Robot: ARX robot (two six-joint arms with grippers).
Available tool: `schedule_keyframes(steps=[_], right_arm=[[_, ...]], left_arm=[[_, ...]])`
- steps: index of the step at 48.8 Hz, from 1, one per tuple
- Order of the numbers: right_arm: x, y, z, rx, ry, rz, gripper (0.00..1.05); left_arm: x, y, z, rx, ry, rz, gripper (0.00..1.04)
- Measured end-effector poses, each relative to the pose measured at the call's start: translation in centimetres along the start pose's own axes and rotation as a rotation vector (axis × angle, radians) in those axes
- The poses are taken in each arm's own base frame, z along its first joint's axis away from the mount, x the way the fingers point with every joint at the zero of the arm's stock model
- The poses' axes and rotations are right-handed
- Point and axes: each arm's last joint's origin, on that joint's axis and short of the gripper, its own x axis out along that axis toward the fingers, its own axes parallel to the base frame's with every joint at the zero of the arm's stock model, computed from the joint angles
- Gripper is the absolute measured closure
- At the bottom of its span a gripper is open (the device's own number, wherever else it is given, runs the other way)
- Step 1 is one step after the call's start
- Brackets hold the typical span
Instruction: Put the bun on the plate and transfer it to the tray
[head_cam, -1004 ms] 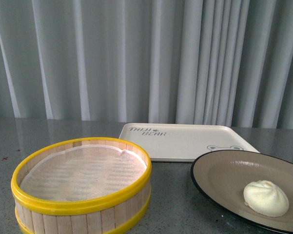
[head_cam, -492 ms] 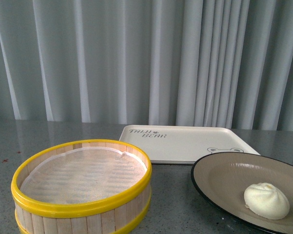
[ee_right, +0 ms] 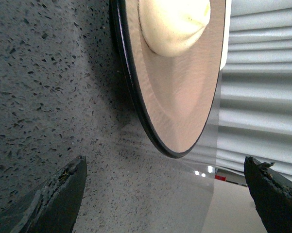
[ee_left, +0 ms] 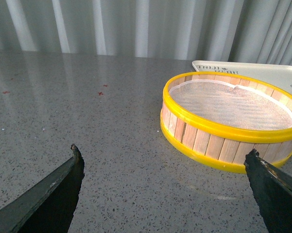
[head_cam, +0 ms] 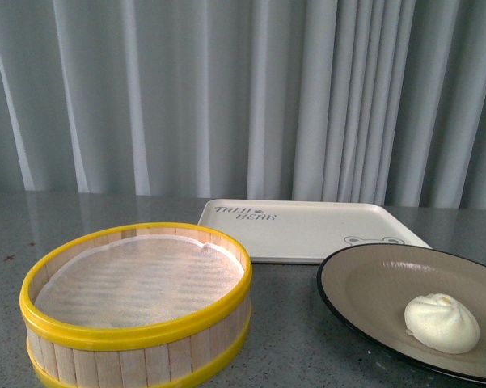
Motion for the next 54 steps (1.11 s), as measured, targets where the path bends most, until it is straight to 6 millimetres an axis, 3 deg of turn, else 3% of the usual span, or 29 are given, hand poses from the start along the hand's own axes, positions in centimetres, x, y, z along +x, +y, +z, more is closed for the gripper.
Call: schedule_keyframes(steps=[15, 34, 47, 54], right_arm=[[1.5, -0.6, -0.6, 0.061, -0.009, -0.03, 0.09], [2.9, -1.3, 0.3, 0.083, -0.059, -0.032, 0.1], [3.1, -1.0, 1.1, 0.1, -0.086, 0.009, 0.45], [3.5, -0.2, 1.0, 0.106, -0.078, 0.032, 0.73]], left_arm=[[0.0, 0.0, 0.0, 0.0, 0.0, 0.0, 0.07], [0.0, 0.0, 0.0, 0.0, 0.0, 0.0, 0.07], [0.0, 0.0, 0.0, 0.0, 0.0, 0.0, 0.07], [0.0, 0.0, 0.0, 0.0, 0.0, 0.0, 0.07]])
